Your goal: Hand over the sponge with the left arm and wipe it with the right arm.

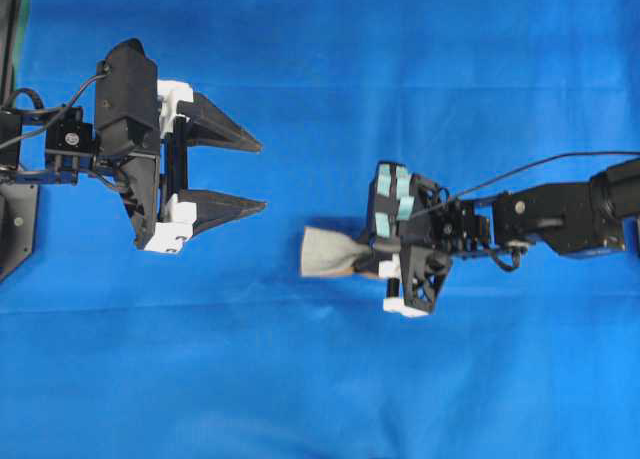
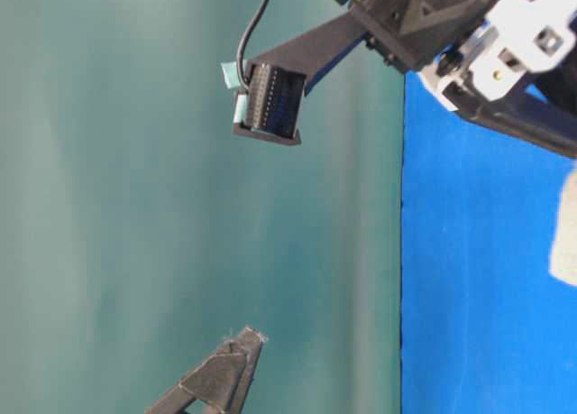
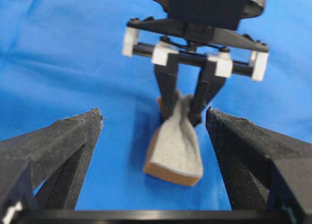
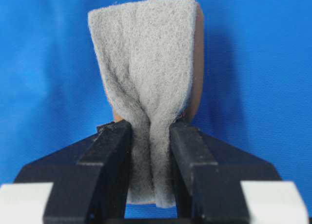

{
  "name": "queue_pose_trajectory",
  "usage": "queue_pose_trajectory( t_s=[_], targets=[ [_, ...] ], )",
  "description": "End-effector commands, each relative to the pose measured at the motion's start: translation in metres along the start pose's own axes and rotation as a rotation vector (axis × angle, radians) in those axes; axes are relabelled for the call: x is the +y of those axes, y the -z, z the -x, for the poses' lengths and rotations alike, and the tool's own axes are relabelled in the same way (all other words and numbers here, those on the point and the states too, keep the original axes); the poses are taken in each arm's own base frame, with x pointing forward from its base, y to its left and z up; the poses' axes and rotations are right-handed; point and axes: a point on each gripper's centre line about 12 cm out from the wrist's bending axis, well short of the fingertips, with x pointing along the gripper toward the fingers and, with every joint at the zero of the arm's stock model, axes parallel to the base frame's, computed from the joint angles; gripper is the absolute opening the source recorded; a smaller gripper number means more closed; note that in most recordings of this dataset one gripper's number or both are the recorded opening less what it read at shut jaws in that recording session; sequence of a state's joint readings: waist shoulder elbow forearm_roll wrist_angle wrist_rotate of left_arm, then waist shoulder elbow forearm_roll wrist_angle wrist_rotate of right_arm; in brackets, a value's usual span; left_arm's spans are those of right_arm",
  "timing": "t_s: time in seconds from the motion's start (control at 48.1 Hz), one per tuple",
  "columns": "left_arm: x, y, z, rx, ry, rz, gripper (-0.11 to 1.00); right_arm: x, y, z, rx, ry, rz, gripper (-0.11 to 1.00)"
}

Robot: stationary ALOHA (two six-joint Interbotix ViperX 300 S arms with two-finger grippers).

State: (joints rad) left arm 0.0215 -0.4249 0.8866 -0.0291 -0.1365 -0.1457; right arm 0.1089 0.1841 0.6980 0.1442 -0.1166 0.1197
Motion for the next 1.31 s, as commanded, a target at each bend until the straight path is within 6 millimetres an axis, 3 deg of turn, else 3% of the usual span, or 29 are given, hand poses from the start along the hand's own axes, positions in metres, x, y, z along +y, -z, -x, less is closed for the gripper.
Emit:
queue_pose_trajectory(
  t_s=[0.0,0.353,0.499,1.164,1.289],
  targets=[
    [-0.002,-0.012,0.000,-0.038,0.005,-0.001,0.83,0.002,-0.009,0.003,-0.027,-0.006,-0.001,0.29],
    [-0.001,-0.010,0.000,-0.032,0.004,0.002,0.83,-0.068,-0.017,0.011,-0.022,0.123,-0.073,0.29],
    [-0.001,-0.010,0.000,-0.030,0.004,0.002,0.83,-0.084,-0.020,0.014,-0.034,0.151,-0.083,0.29],
    [-0.001,-0.008,0.001,-0.024,0.003,-0.003,0.83,-0.066,-0.022,0.011,-0.031,0.117,-0.052,0.29],
    [-0.001,-0.007,0.001,-0.021,0.002,-0.001,0.83,-0.064,-0.024,0.011,-0.037,0.114,-0.050,0.59]
  ],
)
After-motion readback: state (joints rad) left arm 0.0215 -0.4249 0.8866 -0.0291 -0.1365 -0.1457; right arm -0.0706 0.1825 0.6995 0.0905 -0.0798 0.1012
